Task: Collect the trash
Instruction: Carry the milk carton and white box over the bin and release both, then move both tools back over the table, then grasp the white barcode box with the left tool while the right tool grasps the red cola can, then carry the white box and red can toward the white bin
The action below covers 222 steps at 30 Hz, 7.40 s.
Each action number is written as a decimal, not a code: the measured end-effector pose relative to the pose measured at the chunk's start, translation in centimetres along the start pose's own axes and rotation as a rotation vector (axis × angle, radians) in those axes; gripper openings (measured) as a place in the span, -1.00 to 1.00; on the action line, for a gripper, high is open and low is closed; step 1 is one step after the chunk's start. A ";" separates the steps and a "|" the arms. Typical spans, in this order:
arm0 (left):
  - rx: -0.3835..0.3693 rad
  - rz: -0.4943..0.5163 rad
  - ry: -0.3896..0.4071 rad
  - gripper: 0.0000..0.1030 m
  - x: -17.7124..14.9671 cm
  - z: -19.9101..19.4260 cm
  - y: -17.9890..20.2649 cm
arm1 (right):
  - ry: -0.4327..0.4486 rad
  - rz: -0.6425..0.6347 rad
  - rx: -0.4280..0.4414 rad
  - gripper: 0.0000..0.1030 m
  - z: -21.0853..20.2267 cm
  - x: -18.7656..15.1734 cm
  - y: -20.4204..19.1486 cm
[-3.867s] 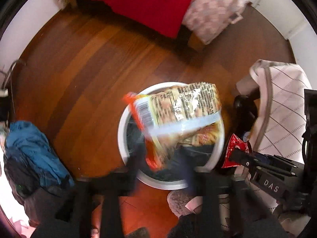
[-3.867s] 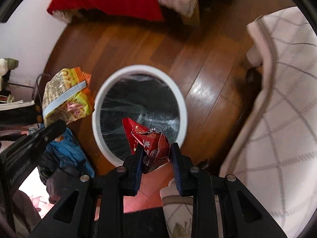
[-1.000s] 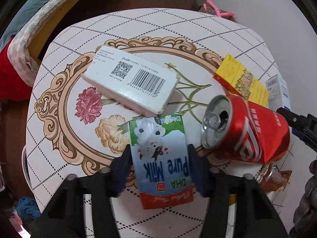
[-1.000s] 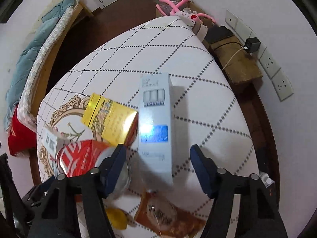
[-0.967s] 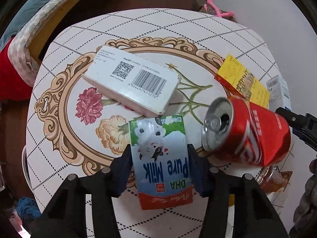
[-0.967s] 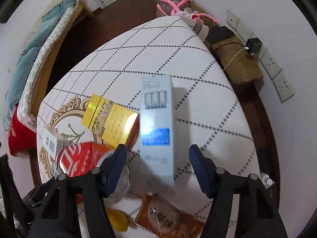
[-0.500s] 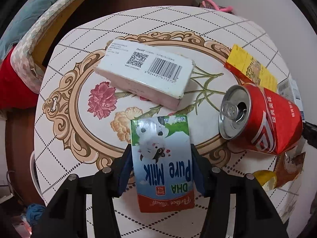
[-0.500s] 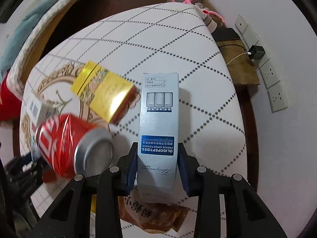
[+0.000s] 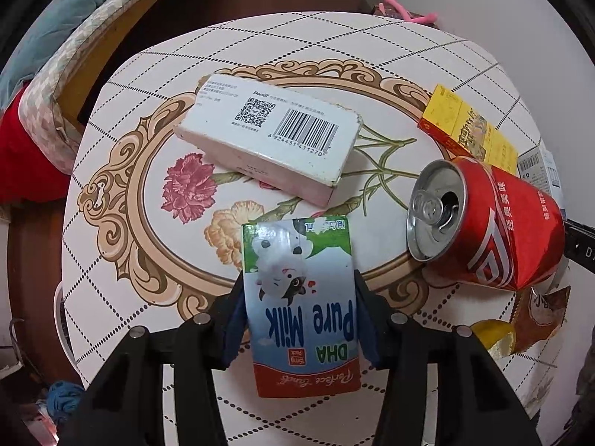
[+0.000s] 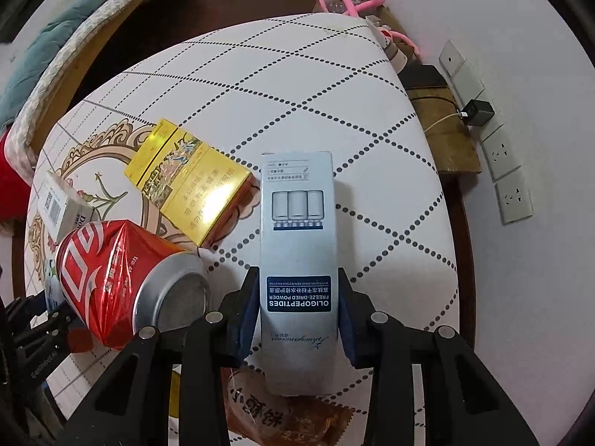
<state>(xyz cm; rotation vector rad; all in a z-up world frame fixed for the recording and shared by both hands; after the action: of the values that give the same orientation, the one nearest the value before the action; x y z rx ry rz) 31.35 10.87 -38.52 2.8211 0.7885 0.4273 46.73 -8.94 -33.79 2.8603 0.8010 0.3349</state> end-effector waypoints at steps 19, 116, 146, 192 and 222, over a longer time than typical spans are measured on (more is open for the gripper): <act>-0.013 0.002 0.248 -0.11 -1.9 -12.2 0.4 | 0.193 0.009 0.038 -0.29 -9.2 -0.6 0.7; 0.285 -0.646 0.401 0.94 -28.2 -28.6 -40.2 | 0.242 -0.748 0.318 1.00 -20.7 -22.6 -56.0; 0.164 -0.262 0.339 0.94 -14.5 -20.5 -16.0 | 0.243 -0.169 0.366 1.00 -21.7 -14.3 -20.5; -0.172 -0.367 0.079 0.93 5.3 -2.2 -3.0 | 0.038 -0.258 0.034 0.78 -3.4 4.0 -6.1; -0.007 -0.144 0.222 -0.12 6.4 -4.7 -2.3 | 0.124 -0.091 -0.002 0.77 -5.6 5.6 -4.2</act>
<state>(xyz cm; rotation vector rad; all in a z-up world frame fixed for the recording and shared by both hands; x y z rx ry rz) 34.02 16.67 -33.23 2.7178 1.0229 0.7255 47.89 -1.91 -28.30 2.8126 0.9491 0.5041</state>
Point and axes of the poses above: each gripper's, at about its wrist camera, not at the fingertips, and z roughly the way its jaws point, y to its right, x to its top, the point moved 8 cm from there along z, roughly the way its jaws point, and after that the axes turned 15 degrees about -x, right-handed, at the moved point
